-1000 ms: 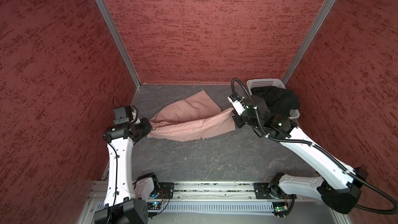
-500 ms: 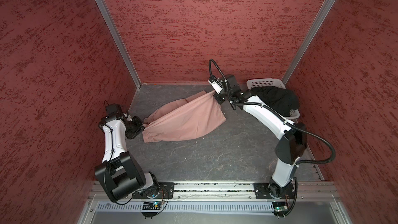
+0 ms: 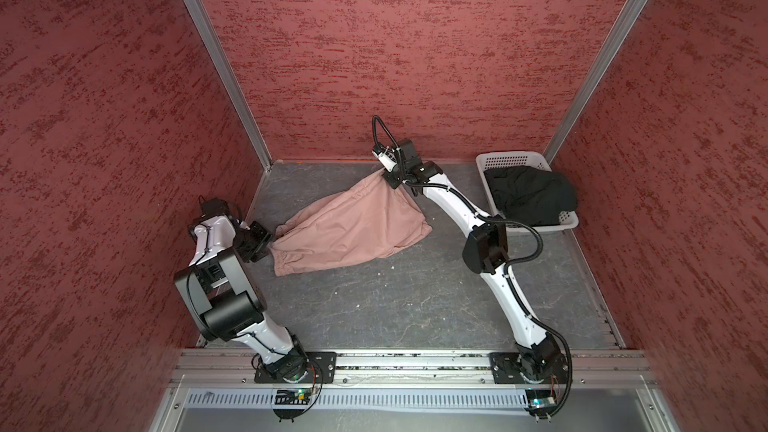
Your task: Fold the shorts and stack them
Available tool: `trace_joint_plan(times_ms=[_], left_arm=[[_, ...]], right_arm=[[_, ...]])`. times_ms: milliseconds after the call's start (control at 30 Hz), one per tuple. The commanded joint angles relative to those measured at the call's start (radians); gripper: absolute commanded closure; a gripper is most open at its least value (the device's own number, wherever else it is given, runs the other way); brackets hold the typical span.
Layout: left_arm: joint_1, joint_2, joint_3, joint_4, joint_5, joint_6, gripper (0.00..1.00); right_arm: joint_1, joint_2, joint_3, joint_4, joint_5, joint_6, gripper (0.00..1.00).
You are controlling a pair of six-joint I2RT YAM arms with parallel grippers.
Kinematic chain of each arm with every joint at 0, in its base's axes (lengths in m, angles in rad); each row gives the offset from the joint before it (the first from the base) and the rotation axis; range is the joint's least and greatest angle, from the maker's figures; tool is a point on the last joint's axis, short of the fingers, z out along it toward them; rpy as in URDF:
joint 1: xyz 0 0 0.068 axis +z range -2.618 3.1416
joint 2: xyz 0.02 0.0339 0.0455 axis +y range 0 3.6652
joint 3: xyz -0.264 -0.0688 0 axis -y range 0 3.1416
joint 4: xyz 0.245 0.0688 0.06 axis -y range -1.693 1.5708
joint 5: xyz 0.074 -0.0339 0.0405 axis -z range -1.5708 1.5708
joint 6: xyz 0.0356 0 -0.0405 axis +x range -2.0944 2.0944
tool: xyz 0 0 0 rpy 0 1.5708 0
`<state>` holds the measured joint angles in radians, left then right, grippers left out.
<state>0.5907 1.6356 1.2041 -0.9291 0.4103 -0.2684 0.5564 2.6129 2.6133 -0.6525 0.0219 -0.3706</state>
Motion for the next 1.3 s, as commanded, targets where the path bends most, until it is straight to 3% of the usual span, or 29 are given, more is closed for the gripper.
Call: trace_joint_plan(times_ms=[0,133,200,333,433,600,667,900,1033,1267], left_arm=[[0.005,0.014,0.074,0.044,-0.003,0.018,0.01],[-0.001,0.020,0.163,0.022,0.002,0.009,0.01],[-0.004,0.016,0.200,-0.007,-0.025,0.011,0.01],[-0.010,-0.018,0.235,-0.057,-0.108,0.034,0.01],[-0.026,-0.075,0.207,-0.055,-0.094,0.039,0.01],[-0.147,-0.197,0.077,0.002,-0.097,0.015,0.01],[-0.180,-0.220,0.023,0.036,-0.108,-0.001,0.01],[-0.096,-0.276,-0.123,0.113,-0.045,-0.034,0.01],[-0.095,-0.278,-0.175,0.159,0.000,-0.054,0.01],[-0.094,-0.272,-0.203,0.181,0.023,-0.067,0.01]], right_arm=[[-0.018,-0.030,0.015,-0.052,-0.037,0.019,0.47],[-0.037,-0.120,-0.073,-0.045,-0.075,0.100,0.24],[-0.055,-0.184,-0.112,-0.051,-0.109,0.168,0.19],[-0.098,-0.330,-0.299,-0.079,-0.187,0.289,0.16],[-0.120,-0.438,-0.509,-0.087,-0.146,0.341,0.15],[-0.150,-0.603,-0.854,0.027,-0.149,0.405,0.15],[-0.153,-0.621,-0.917,0.064,-0.172,0.406,0.16],[-0.157,-0.520,-0.884,0.043,-0.249,0.373,0.17],[-0.156,-0.455,-0.832,0.033,-0.294,0.354,0.20],[-0.155,-0.367,-0.765,-0.006,-0.347,0.360,0.33]])
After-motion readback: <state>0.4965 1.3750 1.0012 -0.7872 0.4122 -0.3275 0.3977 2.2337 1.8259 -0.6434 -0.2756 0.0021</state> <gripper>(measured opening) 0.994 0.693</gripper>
